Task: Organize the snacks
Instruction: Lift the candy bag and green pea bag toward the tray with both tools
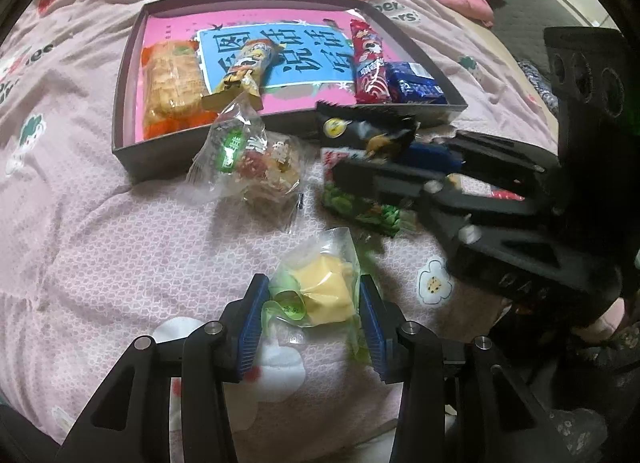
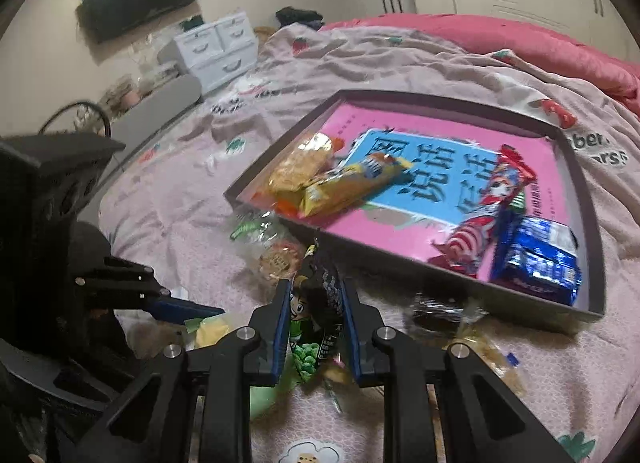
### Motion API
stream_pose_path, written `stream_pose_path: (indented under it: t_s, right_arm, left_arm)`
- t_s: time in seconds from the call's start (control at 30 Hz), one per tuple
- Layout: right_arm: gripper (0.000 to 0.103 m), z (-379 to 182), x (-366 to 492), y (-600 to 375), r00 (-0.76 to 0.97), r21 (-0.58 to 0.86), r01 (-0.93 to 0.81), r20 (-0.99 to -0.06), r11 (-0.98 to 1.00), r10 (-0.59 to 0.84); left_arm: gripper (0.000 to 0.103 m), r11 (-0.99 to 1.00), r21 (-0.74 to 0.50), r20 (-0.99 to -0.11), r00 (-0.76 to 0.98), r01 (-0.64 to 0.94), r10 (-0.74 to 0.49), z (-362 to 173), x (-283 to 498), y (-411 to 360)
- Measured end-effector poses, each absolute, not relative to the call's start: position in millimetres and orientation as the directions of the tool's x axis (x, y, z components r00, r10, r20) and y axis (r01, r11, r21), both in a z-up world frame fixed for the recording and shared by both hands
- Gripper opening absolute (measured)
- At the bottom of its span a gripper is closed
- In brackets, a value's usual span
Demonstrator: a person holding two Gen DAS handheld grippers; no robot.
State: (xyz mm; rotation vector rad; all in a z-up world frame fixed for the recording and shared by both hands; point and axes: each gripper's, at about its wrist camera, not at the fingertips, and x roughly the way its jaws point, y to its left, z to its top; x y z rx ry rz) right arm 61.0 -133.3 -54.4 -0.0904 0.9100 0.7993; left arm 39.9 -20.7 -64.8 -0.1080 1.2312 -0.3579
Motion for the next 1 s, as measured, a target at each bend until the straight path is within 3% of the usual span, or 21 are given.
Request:
stream_pose_path:
  t_s: [0.37,1.0]
  right_arm:
    - [0.024,-64,65,-127,0.348,0.252,-0.649,-0.74,0.718,0.575]
    - [0.024,-11,68,-190,0.514,0.342,-0.546,-0.583,0.764,0.629]
  left_arm:
    - [0.046,0.938,-0.283,-0.902,0.277,0.202,-0.332,-68,41,-21]
    - [0.046,0.926,-0.314,-0.829,0.416,0.21,-0.375,-22,31,-8]
